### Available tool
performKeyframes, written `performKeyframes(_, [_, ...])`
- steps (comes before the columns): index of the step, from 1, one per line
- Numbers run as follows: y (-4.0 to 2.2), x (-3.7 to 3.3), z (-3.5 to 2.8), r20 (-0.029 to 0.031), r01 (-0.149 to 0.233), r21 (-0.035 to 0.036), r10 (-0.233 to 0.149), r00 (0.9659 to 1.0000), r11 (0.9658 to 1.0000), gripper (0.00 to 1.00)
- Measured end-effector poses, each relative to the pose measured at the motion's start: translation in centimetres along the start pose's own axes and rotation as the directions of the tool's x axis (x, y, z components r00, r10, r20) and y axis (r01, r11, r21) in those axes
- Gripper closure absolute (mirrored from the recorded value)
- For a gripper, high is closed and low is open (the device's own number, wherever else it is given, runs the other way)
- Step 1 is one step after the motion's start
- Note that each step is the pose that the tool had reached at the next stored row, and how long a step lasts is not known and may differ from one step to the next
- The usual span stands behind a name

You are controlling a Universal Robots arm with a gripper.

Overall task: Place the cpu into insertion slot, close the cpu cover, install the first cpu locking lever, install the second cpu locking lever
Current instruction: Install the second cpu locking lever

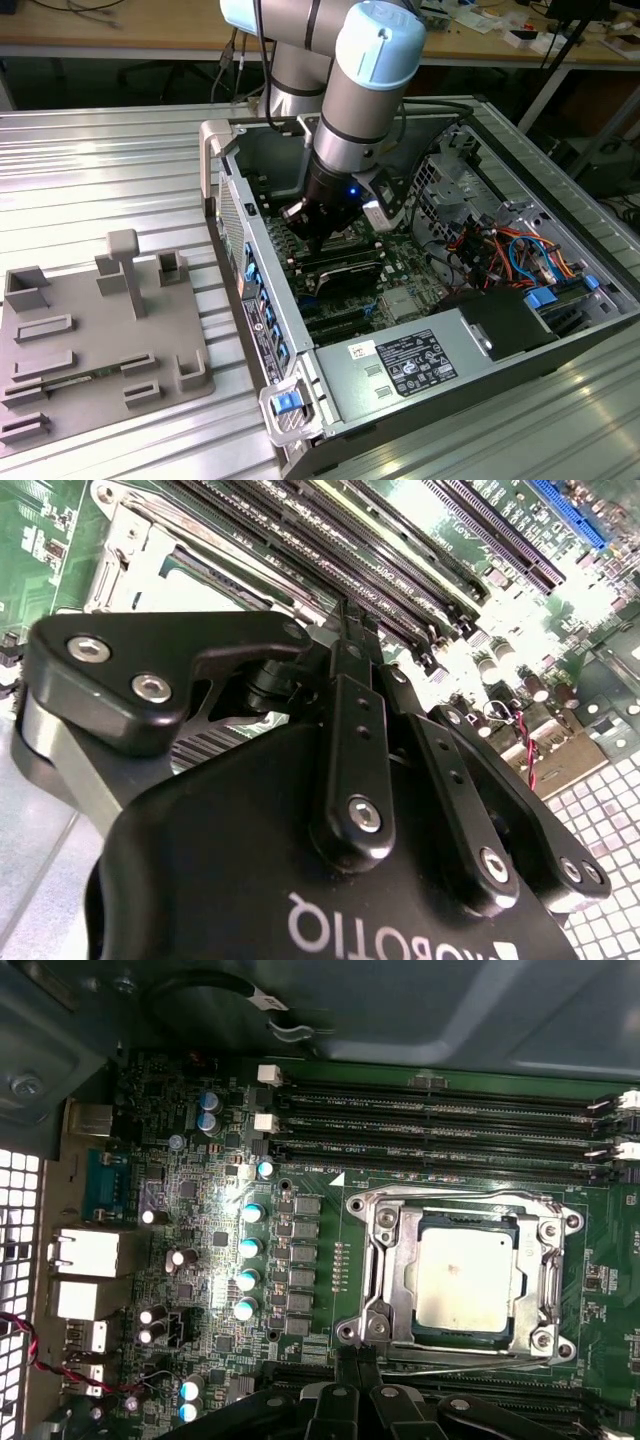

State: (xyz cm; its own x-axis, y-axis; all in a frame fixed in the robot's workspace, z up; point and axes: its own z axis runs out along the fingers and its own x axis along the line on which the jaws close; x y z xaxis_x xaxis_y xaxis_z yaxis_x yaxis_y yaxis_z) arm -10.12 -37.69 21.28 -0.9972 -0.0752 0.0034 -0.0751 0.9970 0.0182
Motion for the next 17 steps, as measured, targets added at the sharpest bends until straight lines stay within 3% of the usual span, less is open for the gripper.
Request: performKeyframes(17, [0.17,0.10,0.15,-0.0001,0.000,-0.0034,0.000,1.0000,1.0000,0.89])
